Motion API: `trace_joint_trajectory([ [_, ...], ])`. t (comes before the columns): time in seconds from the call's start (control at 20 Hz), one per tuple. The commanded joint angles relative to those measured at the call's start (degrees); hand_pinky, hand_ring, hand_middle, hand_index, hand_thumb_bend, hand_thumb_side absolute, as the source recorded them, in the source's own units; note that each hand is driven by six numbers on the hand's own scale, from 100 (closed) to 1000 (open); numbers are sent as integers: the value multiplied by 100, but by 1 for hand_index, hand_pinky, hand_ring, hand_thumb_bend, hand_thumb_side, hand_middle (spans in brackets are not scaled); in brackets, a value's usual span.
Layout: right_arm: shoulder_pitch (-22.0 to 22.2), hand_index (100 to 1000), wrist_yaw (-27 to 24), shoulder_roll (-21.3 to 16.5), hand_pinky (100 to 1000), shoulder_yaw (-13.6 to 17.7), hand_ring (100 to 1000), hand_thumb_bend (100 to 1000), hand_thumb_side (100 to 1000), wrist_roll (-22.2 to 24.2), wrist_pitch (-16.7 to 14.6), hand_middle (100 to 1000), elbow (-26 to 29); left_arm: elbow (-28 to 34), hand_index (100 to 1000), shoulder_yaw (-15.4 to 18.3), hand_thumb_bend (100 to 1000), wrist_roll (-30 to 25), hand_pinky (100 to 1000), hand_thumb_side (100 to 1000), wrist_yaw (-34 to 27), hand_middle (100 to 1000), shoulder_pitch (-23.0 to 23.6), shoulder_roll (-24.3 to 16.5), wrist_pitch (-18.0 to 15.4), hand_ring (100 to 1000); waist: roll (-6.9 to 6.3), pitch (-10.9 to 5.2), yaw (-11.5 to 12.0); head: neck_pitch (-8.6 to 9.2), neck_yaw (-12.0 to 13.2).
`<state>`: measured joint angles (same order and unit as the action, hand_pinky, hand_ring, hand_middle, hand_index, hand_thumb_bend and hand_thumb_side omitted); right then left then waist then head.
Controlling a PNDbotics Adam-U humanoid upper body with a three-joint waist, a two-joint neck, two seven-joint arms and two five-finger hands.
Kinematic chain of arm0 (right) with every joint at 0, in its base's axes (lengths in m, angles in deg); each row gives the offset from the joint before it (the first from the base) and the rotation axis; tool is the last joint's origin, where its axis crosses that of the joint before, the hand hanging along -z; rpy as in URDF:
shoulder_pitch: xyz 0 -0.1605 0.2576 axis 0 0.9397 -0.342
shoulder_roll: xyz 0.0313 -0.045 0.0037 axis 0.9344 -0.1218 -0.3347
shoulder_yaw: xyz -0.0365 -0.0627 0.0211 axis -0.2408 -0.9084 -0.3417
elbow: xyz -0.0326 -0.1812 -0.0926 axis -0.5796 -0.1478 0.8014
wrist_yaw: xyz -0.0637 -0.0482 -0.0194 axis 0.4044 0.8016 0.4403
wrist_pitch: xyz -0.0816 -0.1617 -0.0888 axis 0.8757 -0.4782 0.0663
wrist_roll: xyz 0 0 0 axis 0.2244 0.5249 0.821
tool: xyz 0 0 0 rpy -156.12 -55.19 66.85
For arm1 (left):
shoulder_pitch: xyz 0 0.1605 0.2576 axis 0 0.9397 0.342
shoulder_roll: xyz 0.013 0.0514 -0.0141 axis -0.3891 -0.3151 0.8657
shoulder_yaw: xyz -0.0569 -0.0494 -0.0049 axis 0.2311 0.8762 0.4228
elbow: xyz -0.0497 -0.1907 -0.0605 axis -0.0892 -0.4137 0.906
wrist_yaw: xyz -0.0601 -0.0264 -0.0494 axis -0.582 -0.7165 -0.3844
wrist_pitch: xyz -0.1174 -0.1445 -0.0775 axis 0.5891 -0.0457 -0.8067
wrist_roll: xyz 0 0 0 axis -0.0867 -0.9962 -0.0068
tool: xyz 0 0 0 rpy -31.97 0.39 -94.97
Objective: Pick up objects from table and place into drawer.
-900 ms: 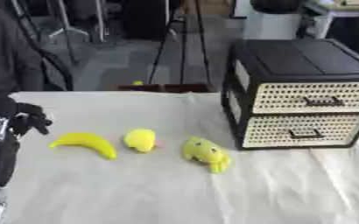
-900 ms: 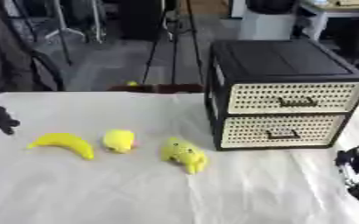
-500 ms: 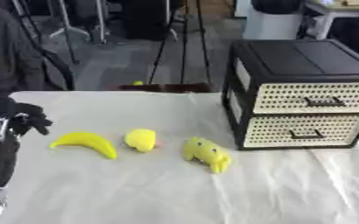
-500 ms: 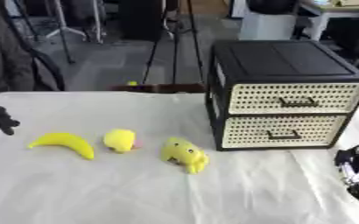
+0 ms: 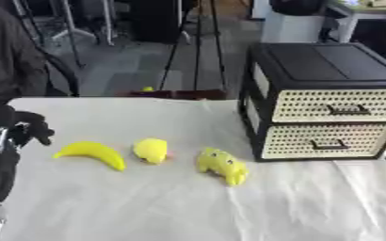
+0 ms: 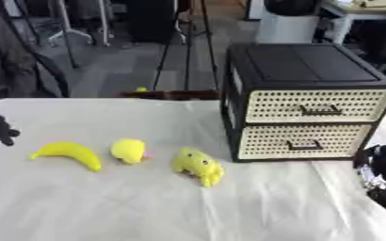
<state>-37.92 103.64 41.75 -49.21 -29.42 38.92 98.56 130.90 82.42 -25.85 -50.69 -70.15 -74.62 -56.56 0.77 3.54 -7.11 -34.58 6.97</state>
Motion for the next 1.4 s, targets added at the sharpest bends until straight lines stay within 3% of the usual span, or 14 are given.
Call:
trace_joint_trajectory([
  [0.05, -325, 609, 13, -260, 100, -72, 195, 100, 912, 100, -34, 284, -208, 76, 604, -7, 340, -32, 644, 842, -14, 490, -37, -80, -13, 408, -9, -56, 12, 25, -18],
  [0.7, -1601, 640, 98, -88, 100, -381, 169, 100, 996, 552, -215, 265, -1669, 63, 605, -38, 337, -93, 645, 846, -12, 490, -36, -63, -12, 407, -21, -52, 106, -17, -68],
  [1.1, -2076, 636, 219, 97, 100, -337, 140, 100, 1000, 628, -192, 240, -2456, 62, 605, -49, 338, -108, 645, 846, -29, 490, -55, -38, -12, 407, -43, -43, 173, 9, -98],
  [1.4, -2170, 637, 442, 138, 100, -356, 131, 100, 1000, 568, -252, 232, -2774, 60, 605, -50, 338, -114, 646, 847, -35, 490, -52, -23, -12, 406, -54, -35, 207, 5, -118],
])
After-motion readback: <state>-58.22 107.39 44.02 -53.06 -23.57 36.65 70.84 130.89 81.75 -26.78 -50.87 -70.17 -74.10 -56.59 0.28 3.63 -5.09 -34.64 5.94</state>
